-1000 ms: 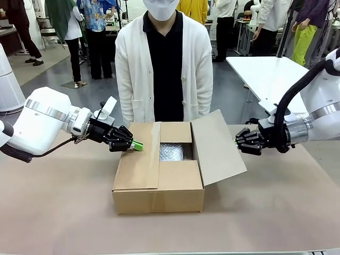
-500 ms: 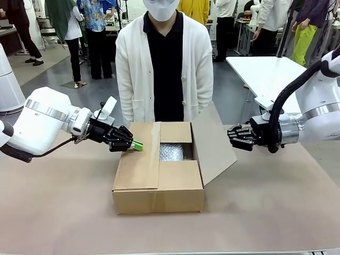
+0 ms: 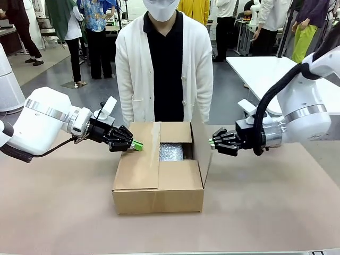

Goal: Wrap the clocks to prevent damage.
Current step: Push the left (or right) flap of the Package Box to close it.

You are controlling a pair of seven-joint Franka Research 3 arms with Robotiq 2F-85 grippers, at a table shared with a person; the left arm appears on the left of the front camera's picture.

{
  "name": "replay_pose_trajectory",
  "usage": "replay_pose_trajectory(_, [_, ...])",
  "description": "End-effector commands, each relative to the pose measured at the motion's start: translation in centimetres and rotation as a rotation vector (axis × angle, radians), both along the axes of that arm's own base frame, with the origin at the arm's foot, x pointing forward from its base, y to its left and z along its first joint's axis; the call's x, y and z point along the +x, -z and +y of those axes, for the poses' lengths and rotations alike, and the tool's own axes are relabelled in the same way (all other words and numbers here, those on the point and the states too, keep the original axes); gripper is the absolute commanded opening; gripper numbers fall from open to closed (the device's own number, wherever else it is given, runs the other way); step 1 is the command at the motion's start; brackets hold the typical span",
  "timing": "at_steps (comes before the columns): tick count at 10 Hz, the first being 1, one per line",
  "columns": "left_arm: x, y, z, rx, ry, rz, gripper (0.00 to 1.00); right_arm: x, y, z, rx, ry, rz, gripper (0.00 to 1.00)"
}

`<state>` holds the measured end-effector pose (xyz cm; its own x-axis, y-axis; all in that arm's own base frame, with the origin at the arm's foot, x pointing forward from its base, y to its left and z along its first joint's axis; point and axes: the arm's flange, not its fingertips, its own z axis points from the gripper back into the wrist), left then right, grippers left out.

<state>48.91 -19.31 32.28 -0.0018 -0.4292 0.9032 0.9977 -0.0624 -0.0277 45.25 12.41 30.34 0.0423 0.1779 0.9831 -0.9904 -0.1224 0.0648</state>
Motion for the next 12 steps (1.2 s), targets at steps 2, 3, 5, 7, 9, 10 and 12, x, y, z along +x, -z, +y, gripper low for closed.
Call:
replay_pose_trajectory(2, [-0.1, 0.5, -0.1, 0.021, -0.009, -0.002, 0.00, 0.9, 1.1, 2.2, -0.022, 0.030, -0.015, 0.01])
replay_pose_trajectory(3, [-0.1, 0.5, -0.1, 0.021, -0.009, -0.002, 0.00, 1.1, 1.4, 2.6, -0.035, 0.030, -0.016, 0.01])
replay_pose_trajectory(5, [-0.1, 0.5, -0.1, 0.021, -0.009, -0.002, 0.00, 1.6, 1.8, 2.9, -0.058, 0.036, -0.022, 0.01])
replay_pose_trajectory(7, [-0.1, 0.5, -0.1, 0.021, -0.009, -0.002, 0.00, 1.5, 3.0, 2.9, -0.078, 0.033, -0.001, 0.01])
replay_pose_trajectory(9, [-0.1, 0.5, -0.1, 0.021, -0.009, -0.002, 0.00, 1.6, 3.6, 3.3, -0.121, 0.026, -0.006, 0.01])
replay_pose_trajectory(10, [-0.1, 0.5, -0.1, 0.021, -0.009, -0.002, 0.00, 1.7, 4.0, 3.5, -0.153, 0.027, -0.023, 0.01])
replay_pose_trajectory(12, [-0.1, 0.5, -0.1, 0.021, -0.009, -0.002, 0.00, 1.6, 4.3, 3.6, -0.183, 0.015, -0.031, 0.01])
